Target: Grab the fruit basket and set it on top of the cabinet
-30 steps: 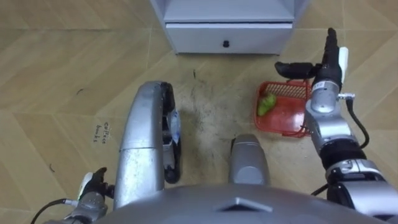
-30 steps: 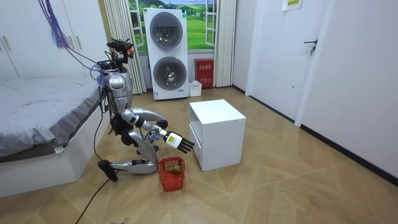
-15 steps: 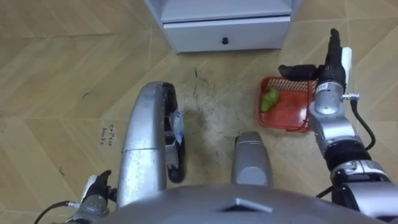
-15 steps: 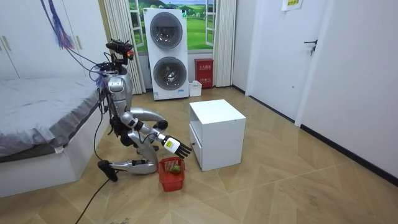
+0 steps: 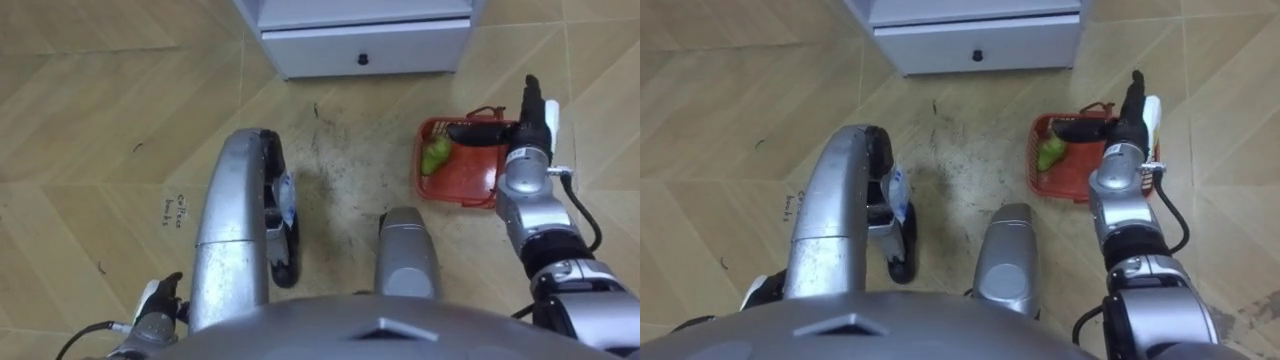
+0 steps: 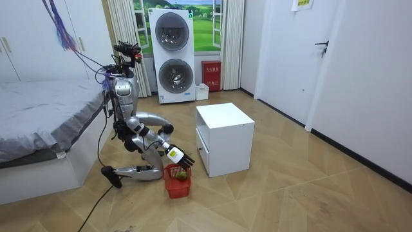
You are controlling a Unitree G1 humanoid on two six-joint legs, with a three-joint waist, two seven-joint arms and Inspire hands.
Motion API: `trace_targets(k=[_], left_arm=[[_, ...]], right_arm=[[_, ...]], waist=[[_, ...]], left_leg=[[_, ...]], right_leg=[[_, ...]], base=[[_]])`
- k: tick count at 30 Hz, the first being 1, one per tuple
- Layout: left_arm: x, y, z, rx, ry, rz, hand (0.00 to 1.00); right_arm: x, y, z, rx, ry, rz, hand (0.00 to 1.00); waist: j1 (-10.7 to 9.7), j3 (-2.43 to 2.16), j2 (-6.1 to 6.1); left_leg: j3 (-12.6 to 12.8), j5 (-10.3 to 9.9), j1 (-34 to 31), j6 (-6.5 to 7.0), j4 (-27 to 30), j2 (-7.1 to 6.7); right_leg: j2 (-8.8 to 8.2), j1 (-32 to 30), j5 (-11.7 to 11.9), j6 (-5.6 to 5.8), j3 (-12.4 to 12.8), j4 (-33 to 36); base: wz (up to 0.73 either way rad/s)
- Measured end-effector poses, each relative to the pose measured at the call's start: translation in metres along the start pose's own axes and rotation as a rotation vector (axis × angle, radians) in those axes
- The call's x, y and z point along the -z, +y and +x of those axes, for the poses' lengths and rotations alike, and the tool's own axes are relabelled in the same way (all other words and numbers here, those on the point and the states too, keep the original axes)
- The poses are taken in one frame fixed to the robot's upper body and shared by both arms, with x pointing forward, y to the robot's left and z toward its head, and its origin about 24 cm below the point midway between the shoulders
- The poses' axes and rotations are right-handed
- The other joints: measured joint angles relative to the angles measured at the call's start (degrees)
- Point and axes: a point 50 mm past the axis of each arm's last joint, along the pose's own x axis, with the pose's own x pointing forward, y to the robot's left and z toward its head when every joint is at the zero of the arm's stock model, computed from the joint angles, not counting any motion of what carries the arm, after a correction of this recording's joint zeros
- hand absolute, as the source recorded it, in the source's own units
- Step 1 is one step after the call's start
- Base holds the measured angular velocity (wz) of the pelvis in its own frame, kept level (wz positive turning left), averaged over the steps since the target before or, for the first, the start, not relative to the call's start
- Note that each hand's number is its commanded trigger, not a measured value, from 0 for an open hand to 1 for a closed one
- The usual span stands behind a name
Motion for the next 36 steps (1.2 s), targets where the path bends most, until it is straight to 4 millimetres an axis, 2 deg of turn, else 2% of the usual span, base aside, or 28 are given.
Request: trace_targets(k=[11, 17, 36], left_arm=[[-0.007, -0.007, 0.000, 0.033, -0.029, 0.013, 0.00], [-0.008, -0.007, 0.000, 0.032, -0.036, 0.009, 0.00], [-0.017, -0.008, 0.000, 0.038, -0.070, -0.019, 0.00]], right_arm=[[0.027, 0.001, -0.003, -0.023, 0.128, -0.004, 0.00], [0.027, 0.000, -0.003, -0.020, 0.130, -0.006, 0.00], [0.033, -0.005, -0.003, -0.009, 0.154, -0.020, 0.00]], waist=[[0.57, 0.49, 1.07], [0.62, 0.42, 1.21], [0.90, 0.41, 1.57]], left_leg=[[0.01, -0.02, -0.26, -0.04, 0.18, 0.23], [0.04, -0.02, -0.05, -0.04, 0.44, 0.99], [-0.01, -0.02, -1.34, -0.04, 0.80, 1.17]], right_leg=[[0.04, -0.05, 0.00, 0.00, -0.40, -0.01], [0.72, -0.22, 0.00, -0.01, 0.06, -0.01], [1.06, -1.94, -0.03, 0.03, 0.92, 0.49]], base=[[0.01], [-0.06], [-0.01]])
